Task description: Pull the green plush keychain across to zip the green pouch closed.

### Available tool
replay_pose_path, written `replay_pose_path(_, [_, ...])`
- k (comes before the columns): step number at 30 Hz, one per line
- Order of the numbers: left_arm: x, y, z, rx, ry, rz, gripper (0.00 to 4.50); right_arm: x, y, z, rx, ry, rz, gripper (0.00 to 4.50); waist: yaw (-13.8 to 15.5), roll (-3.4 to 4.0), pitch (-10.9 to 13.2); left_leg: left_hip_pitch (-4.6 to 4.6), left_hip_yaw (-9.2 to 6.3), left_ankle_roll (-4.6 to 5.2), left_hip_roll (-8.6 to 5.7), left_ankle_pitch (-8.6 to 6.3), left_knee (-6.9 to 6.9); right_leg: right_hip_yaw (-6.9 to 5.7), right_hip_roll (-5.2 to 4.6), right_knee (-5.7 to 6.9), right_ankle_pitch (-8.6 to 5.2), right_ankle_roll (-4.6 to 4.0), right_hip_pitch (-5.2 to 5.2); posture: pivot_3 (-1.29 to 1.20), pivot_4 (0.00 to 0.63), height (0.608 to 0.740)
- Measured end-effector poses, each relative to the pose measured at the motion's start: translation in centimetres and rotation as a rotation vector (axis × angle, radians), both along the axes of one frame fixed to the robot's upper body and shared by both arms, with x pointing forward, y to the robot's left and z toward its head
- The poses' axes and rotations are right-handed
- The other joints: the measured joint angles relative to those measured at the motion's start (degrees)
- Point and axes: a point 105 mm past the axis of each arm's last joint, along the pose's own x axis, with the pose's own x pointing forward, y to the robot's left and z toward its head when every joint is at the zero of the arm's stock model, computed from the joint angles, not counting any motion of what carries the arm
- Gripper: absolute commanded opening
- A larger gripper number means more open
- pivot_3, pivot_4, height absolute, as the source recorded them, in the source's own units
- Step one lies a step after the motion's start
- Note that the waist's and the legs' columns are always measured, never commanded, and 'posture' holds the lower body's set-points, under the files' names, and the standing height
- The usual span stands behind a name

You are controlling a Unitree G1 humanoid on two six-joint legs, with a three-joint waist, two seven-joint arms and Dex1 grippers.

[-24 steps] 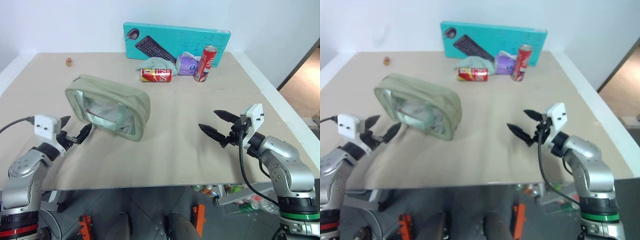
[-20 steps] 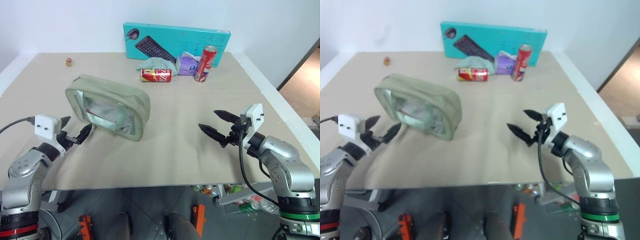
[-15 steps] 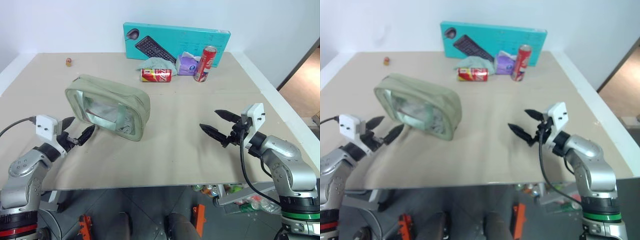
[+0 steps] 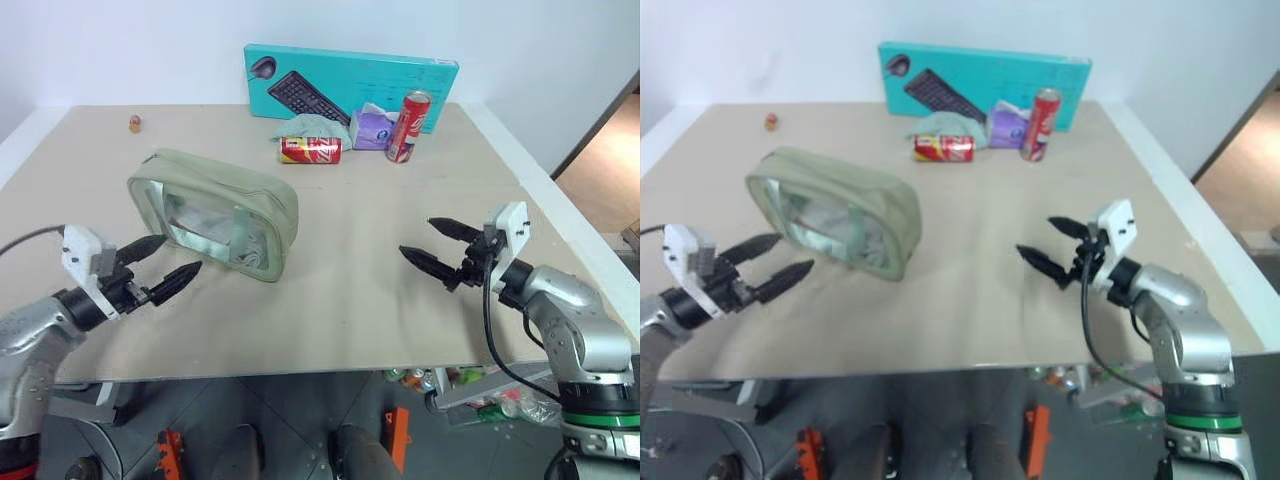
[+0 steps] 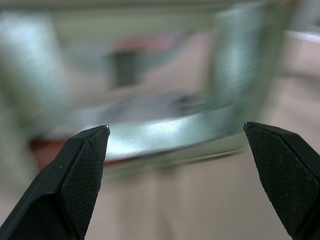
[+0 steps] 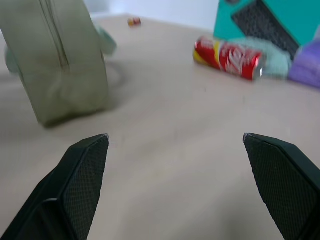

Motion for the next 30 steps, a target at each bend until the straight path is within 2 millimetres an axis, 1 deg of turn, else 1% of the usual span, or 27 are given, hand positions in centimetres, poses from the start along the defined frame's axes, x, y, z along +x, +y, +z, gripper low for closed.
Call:
replay_pose_path(1, [-0.4,-0.5,0.3,-0.003,0.008,-0.041,4.46,0.2,0.6,0.8,0.005,-0.013,0.022,4.46,-0.1,0.0,0.0,0.02,0.0,0.0,0.01,0.0,0.0,0.0,0.01,0.0,0.0,-0.01,0.0,0.0,0.15,0.74])
replay_pose_path(3, [-1.1,-1.2,0.2,0.003,0.059,-0.112,4.46,1.3,2.9,2.3,0.025,-0.025,0.096,4.46,-0.9,-0.01,0.0,0.05,0.01,0.0,0.06,0.0,0.0,0.02,0.1,0.0,0.1,-0.12,-0.05,0.0,0.15,0.74])
replay_pose_path(5, [-1.6,-1.9,0.2,0.002,0.074,-0.162,4.46,1.8,4.6,3.3,0.028,-0.036,0.151,4.46,-0.9,-0.02,0.0,0.05,-0.05,0.01,0.07,0.0,-0.01,0.01,0.15,0.0,0.13,-0.19,-0.06,0.0,0.15,0.74])
replay_pose_path(6, [-1.8,-2.1,0.2,0.002,0.087,-0.188,4.46,2.4,5.8,3.8,0.04,-0.028,0.185,4.46,-1.0,-0.03,0.0,0.06,-0.05,0.01,0.11,0.0,-0.02,0.01,0.22,0.0,0.13,-0.21,-0.09,0.0,0.15,0.74])
replay_pose_path(7, [-1.9,-2.2,0.1,0.003,0.102,-0.203,4.46,3.1,7.5,4.4,0.052,-0.017,0.234,4.46,-1.0,-0.02,0.0,0.05,-0.04,0.01,0.13,0.0,-0.02,0.02,0.24,0.01,0.13,-0.23,-0.12,0.0,0.15,0.74])
replay_pose_path(8, [-1.9,-2.4,0.2,0.003,0.102,-0.216,4.46,3.3,8.5,4.7,0.049,-0.017,0.257,4.46,-1.0,-0.02,0.0,0.01,-0.05,0.01,0.14,0.01,-0.04,0.02,0.27,0.01,0.14,-0.25,-0.16,0.0,0.15,0.74])
replay_pose_path(9, [-1.9,-2.6,0.2,-0.001,0.105,-0.225,4.46,4.0,10.2,5.3,0.047,-0.013,0.293,4.46,-1.0,-0.01,0.0,0.02,-0.04,0.01,0.17,0.0,-0.04,0.03,0.31,0.03,0.15,-0.23,-0.17,0.0,0.15,0.74])
replay_pose_path(10, [-1.8,-2.9,0.2,-0.001,0.107,-0.239,4.46,4.3,11.5,5.8,0.041,-0.016,0.315,4.46,-1.0,-0.01,0.0,-0.02,-0.04,0.01,0.18,0.0,-0.06,0.02,0.32,0.03,0.2,-0.17,-0.21,0.0,0.15,0.74])
replay_pose_path(12, [-1.7,-3.3,0.0,-0.005,0.11,-0.252,4.46,4.8,14.2,6.5,0.022,-0.028,0.369,4.46,-0.9,-0.02,0.0,-0.05,-0.06,0.01,0.18,0.0,-0.11,0.02,0.34,0.03,0.22,-0.15,-0.23,0.0,0.15,0.74])
replay_pose_path(14, [-1.4,-3.7,-0.3,-0.017,0.114,-0.253,4.46,5.2,16.1,6.4,0.006,-0.025,0.405,4.46,-0.6,-0.05,0.0,-0.14,-0.13,-0.03,0.16,-0.06,-0.13,-0.01,0.33,0.03,0.2,-0.27,-0.23,0.0,0.15,0.74])
replay_pose_path(19, [-1.2,-3.6,-0.5,-0.019,0.121,-0.235,4.46,5.9,17.1,4.7,-0.007,0.034,0.436,4.46,-0.2,-0.06,0.0,-0.64,-0.1,-0.21,0.08,-0.17,-0.11,0.03,0.22,0.02,0.19,-0.25,-0.64,0.0,0.15,0.74])
replay_pose_path(21, [-1.1,-3.5,-0.6,-0.018,0.121,-0.228,4.46,5.9,17.4,4.1,-0.014,0.055,0.45,4.46,-0.4,-0.06,0.0,-0.64,-0.11,-0.22,0.09,-0.2,-0.13,0.03,0.25,0.04,0.19,-0.26,-0.68,0.0,0.15,0.74])
replay_pose_path(24, [-1.0,-3.5,-0.6,-0.022,0.119,-0.218,4.46,5.9,17.7,3.6,-0.023,0.071,0.469,4.46,-0.6,-0.06,0.0,-0.63,-0.13,-0.22,0.12,-0.2,-0.16,0.02,0.31,0.11,0.17,-0.31,-0.74,0.0,0.15,0.74])
replay_pose_path(25, [-1.0,-3.5,-0.6,-0.023,0.118,-0.214,4.5,6.0,17.7,3.5,-0.028,0.075,0.473,3.91,-0.6,-0.06,0.0,-0.62,-0.13,-0.22,0.13,-0.2,-0.16,0.03,0.33,0.13,0.17,-0.33,-0.74,0.0,0.15,0.74])
replay_pose_path(27, [-0.9,-3.5,-0.6,-0.023,0.113,-0.209,4.5,6.0,17.7,3.1,-0.029,0.088,0.479,3.68,-0.6,-0.05,0.0,-0.6,-0.12,-0.22,0.13,-0.2,-0.15,0.03,0.33,0.14,0.16,-0.35,-0.74,0.0,0.15,0.74])
replay_pose_path(28, [-0.8,-3.5,-0.7,-0.026,0.112,-0.204,4.5,6.0,17.8,2.9,-0.032,0.097,0.487,2.99,-0.7,-0.06,0.0,-0.58,-0.12,-0.23,0.13,-0.19,-0.14,0.03,0.33,0.16,0.17,-0.36,-0.73,0.0,0.15,0.74])
replay_pose_path(29, [-0.8,-3.6,-0.8,-0.029,0.114,-0.201,4.5,6.0,18.0,2.8,-0.031,0.103,0.494,2.93,-0.7,-0.06,0.0,-0.57,-0.12,-0.24,0.13,-0.18,-0.13,0.03,0.33,0.19,0.17,-0.36,-0.73,0.0,0.15,0.74])
replay_pose_path(30, [-0.7,-3.6,-0.9,-0.029,0.116,-0.198,4.5,5.9,18.1,2.7,-0.03,0.109,0.503,2.42,-0.7,-0.06,0.0,-0.56,-0.12,-0.24,0.13,-0.18,-0.09,0.03,0.33,0.23,0.17,-0.36,-0.73,0.0,0.15,0.74])
